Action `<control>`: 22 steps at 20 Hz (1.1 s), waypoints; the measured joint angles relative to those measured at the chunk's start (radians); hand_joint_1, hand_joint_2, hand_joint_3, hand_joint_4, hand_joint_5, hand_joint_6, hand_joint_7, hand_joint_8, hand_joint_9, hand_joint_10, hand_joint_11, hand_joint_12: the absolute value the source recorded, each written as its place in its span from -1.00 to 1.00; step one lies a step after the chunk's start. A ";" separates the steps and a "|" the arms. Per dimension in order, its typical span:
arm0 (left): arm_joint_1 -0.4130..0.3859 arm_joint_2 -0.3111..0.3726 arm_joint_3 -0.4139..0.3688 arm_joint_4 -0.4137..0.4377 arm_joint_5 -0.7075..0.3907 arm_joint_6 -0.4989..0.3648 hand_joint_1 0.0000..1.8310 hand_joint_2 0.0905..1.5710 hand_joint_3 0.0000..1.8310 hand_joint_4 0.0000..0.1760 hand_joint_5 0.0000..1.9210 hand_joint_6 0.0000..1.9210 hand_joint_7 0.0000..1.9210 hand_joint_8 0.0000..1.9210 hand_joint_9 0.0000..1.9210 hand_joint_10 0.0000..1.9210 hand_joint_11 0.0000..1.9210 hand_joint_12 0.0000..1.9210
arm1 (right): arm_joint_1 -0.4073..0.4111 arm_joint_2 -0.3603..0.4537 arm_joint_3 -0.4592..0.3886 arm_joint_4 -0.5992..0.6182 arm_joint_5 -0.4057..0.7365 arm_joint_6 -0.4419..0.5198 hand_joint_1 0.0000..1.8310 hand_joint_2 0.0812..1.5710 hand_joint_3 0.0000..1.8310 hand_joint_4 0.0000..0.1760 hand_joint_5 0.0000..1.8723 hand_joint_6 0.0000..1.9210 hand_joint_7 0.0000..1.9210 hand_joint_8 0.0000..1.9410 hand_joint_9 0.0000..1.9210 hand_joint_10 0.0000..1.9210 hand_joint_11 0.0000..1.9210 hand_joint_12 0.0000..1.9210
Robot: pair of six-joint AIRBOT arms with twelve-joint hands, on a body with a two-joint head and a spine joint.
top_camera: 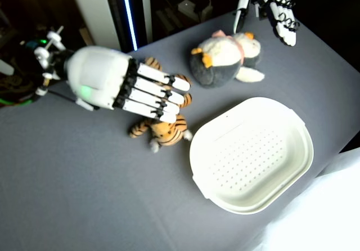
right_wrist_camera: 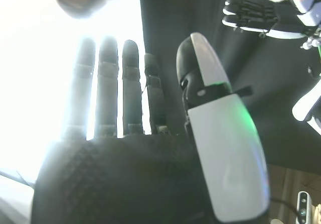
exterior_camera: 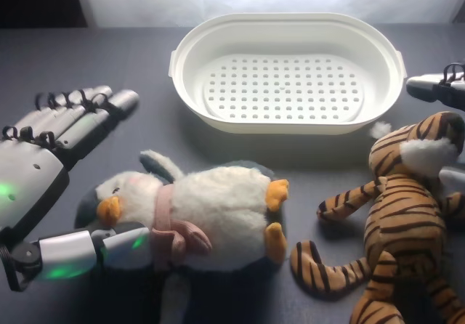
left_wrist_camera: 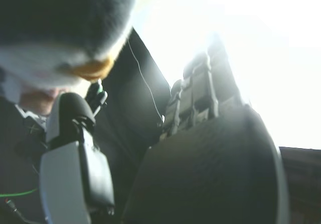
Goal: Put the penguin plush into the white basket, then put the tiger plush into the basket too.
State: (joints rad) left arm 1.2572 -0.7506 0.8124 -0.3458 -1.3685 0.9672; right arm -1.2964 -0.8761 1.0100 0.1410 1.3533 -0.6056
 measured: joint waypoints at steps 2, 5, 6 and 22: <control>0.000 0.001 0.014 0.033 0.014 -0.035 -0.28 0.12 -1.00 1.00 -1.00 -1.00 -1.00 -1.00 -1.00 -1.00 -1.00 -1.00 | 0.000 0.000 0.000 -0.004 0.000 0.000 -0.19 0.58 -0.99 -0.39 -0.58 -1.00 -0.66 -1.00 -0.64 -1.00 -0.83 -0.37; -0.026 0.008 0.036 0.053 0.103 -0.015 -0.15 -0.10 -1.00 1.00 -1.00 -1.00 -1.00 -1.00 -1.00 -1.00 -1.00 -1.00 | 0.000 0.000 0.005 -0.018 0.000 0.006 -0.12 0.59 -1.00 -0.32 -0.58 -1.00 -0.66 -1.00 -0.65 -1.00 -0.87 -0.39; -0.051 0.011 0.042 0.050 0.149 0.012 -0.14 -0.15 -1.00 1.00 -1.00 -1.00 -1.00 -1.00 -1.00 -1.00 -1.00 -1.00 | 0.006 -0.001 0.004 -0.018 -0.003 0.006 -0.12 0.59 -1.00 -0.55 -0.58 -1.00 -0.66 -1.00 -0.65 -1.00 -0.87 -0.39; -0.195 -0.038 0.145 0.144 0.532 0.028 0.41 0.29 -1.00 -1.00 0.43 -1.00 0.11 0.14 -0.19 0.03 -0.69 0.66 | 0.016 -0.001 0.010 -0.030 -0.016 0.007 -0.02 0.64 -0.99 -0.57 -0.53 -1.00 -0.60 -1.00 -0.62 -1.00 -0.85 -0.42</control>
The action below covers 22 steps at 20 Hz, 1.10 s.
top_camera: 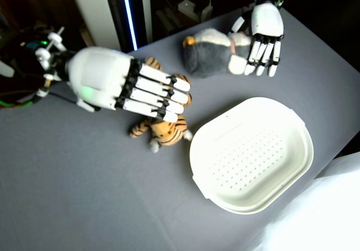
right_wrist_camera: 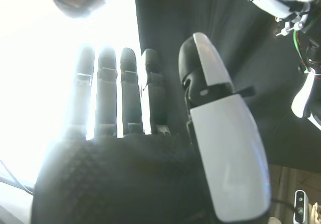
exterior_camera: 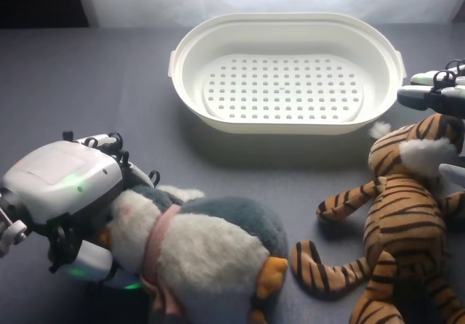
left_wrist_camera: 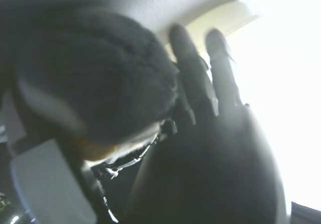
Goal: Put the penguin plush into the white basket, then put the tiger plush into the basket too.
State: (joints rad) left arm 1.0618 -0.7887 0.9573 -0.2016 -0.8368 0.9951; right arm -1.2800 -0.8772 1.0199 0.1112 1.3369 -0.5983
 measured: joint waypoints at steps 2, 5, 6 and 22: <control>0.002 0.014 -0.014 0.003 -0.016 -0.007 0.35 0.21 -1.00 -1.00 0.51 -0.97 0.11 0.17 -0.23 0.60 -0.57 0.95 | 0.000 0.000 0.000 0.000 0.000 0.000 -0.07 0.67 -1.00 -0.59 -0.53 -1.00 -0.60 -1.00 -0.61 -1.00 -0.82 -0.47; 0.003 0.056 -0.034 0.008 -0.098 -0.024 0.40 0.30 -1.00 -1.00 0.42 -0.99 0.07 0.22 -0.08 0.55 -0.21 0.91 | 0.000 0.000 0.002 0.001 0.000 0.000 -0.05 0.66 -1.00 -0.74 -0.54 -1.00 -0.60 -1.00 -0.61 -1.00 -0.80 -0.50; 0.003 0.060 -0.034 -0.014 -0.158 -0.026 0.41 0.30 -1.00 -1.00 0.42 -0.99 0.10 0.18 0.01 0.39 -0.16 0.83 | 0.000 0.000 0.002 0.001 -0.001 0.000 -0.07 0.66 -1.00 -0.67 -0.53 -1.00 -0.59 -1.00 -0.59 -1.00 -0.76 -0.53; -0.466 -0.195 0.415 -0.352 0.177 0.185 0.51 0.22 -1.00 -1.00 0.35 -0.75 0.45 -0.81 0.21 0.01 -0.02 0.28 | 0.001 0.000 0.009 -0.002 -0.011 0.000 -0.09 0.66 -1.00 -1.00 -0.51 -1.00 -0.58 -1.00 -0.57 -1.00 -0.71 -0.54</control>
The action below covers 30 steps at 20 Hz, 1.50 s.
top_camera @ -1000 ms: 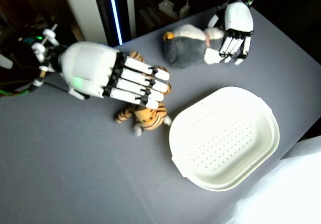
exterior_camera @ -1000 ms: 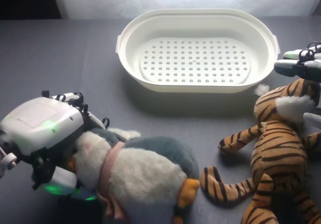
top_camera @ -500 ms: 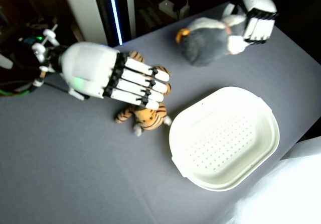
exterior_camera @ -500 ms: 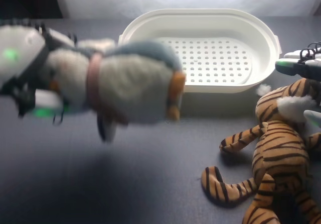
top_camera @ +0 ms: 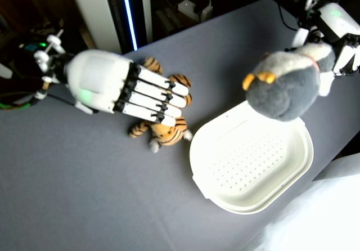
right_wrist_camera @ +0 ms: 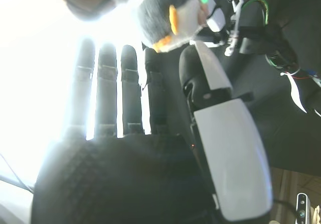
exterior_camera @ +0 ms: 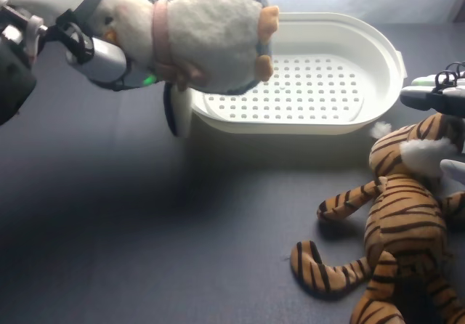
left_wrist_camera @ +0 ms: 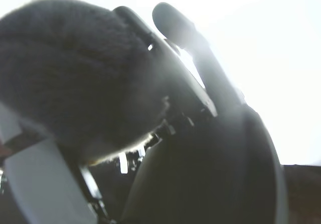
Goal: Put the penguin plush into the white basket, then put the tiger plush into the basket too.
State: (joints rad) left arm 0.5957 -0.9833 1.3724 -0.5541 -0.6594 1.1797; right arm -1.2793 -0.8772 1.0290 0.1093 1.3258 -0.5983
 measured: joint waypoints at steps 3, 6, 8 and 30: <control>-0.030 -0.031 0.034 -0.011 0.090 0.032 0.30 0.14 -1.00 -1.00 -0.11 -0.79 0.05 -0.88 0.01 -0.95 -0.44 0.03 | 0.000 0.000 0.000 0.000 -0.003 0.000 -0.11 0.66 -1.00 -0.95 -0.50 -0.99 -0.56 -0.99 -0.56 -0.99 -0.70 -0.53; -0.039 -0.043 0.034 -0.004 0.107 0.032 0.04 0.06 -1.00 -0.84 -0.41 -1.00 -0.28 -1.00 -0.21 -1.00 -0.73 0.34 | 0.000 0.000 0.000 -0.002 -0.004 0.000 -0.13 0.66 -1.00 -0.98 -0.49 -0.99 -0.55 -0.99 -0.55 -0.99 -0.70 -0.53; -0.042 -0.043 0.034 -0.006 0.106 0.033 0.02 0.10 -1.00 -1.00 -0.42 -1.00 -0.33 -1.00 -0.24 -1.00 -0.77 0.43 | 0.000 0.000 0.000 0.002 -0.006 0.000 -0.12 0.66 -1.00 -0.92 -0.46 -0.98 -0.54 -0.99 -0.54 -0.99 -0.71 -0.53; 0.098 0.161 -0.348 0.332 -0.147 0.027 -0.29 -0.13 -1.00 1.00 -1.00 -1.00 -1.00 -1.00 -1.00 -1.00 -1.00 -0.97 | -0.004 0.048 -0.058 -0.181 -0.020 -0.019 0.05 0.41 -1.00 0.36 -0.57 -1.00 -0.59 -0.99 -0.42 -0.99 -0.67 -0.24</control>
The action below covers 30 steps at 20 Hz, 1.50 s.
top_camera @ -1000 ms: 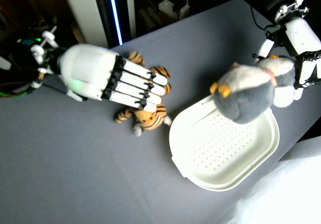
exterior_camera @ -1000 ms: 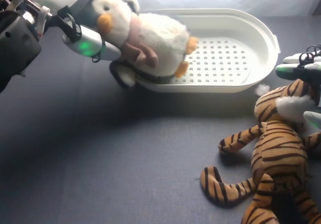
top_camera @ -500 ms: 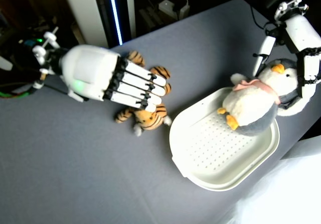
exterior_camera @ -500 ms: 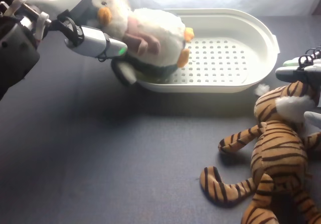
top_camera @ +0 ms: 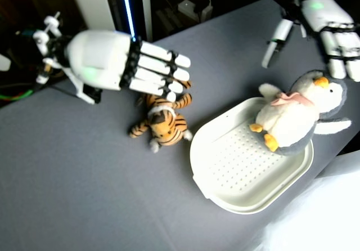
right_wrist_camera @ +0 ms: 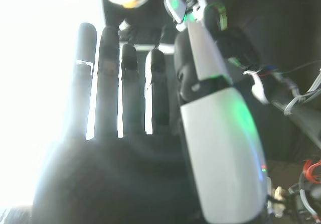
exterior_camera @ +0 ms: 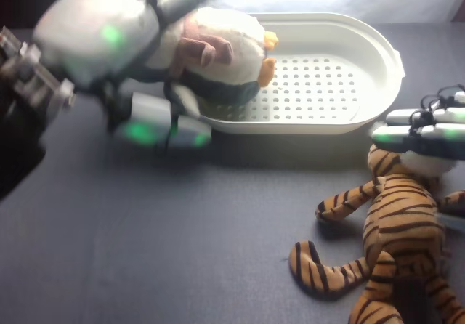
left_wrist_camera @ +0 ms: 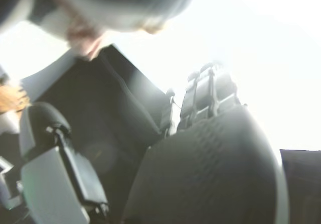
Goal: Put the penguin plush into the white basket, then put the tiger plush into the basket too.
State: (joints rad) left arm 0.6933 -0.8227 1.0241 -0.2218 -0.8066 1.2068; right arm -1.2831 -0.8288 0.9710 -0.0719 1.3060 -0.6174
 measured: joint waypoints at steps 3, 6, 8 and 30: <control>0.087 0.082 -0.088 0.011 -0.114 0.000 -0.22 -0.17 -1.00 1.00 -1.00 -1.00 -1.00 -1.00 -1.00 -1.00 -1.00 -1.00 | 0.020 -0.013 0.009 -0.047 -0.126 0.003 0.03 0.37 -1.00 0.19 -0.59 -1.00 -0.60 -1.00 -0.46 -1.00 -0.69 -0.25; 0.152 0.113 -0.123 -0.003 -0.214 0.001 -0.24 -0.17 -1.00 1.00 -1.00 -1.00 -1.00 -1.00 -1.00 -1.00 -1.00 -1.00 | 0.026 -0.031 0.012 -0.077 -0.226 -0.011 -0.05 0.35 -0.99 0.13 -0.61 -1.00 -0.62 -1.00 -0.52 -1.00 -0.70 -0.34; 0.172 0.117 -0.128 -0.018 -0.224 0.000 -0.21 -0.13 -1.00 1.00 -1.00 -1.00 -1.00 -1.00 -1.00 -1.00 -1.00 -1.00 | 0.026 -0.041 0.018 -0.074 -0.272 -0.022 -0.13 0.38 -0.99 -0.04 -0.62 -0.99 -0.64 -1.00 -0.54 -1.00 -0.75 -0.37; 0.220 0.126 -0.128 -0.046 -0.266 -0.038 -0.22 0.01 -1.00 0.40 -1.00 -1.00 -1.00 -1.00 -1.00 -1.00 -1.00 -0.73 | 0.142 -0.031 0.053 -0.047 -0.242 -0.060 0.44 0.63 -1.00 -1.00 -0.27 0.59 -0.45 0.56 -0.33 0.77 -0.23 0.87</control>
State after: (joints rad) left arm 0.9131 -0.6971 0.8959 -0.2680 -1.0729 1.1690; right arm -1.1408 -0.8600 1.0237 -0.1192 1.0637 -0.6777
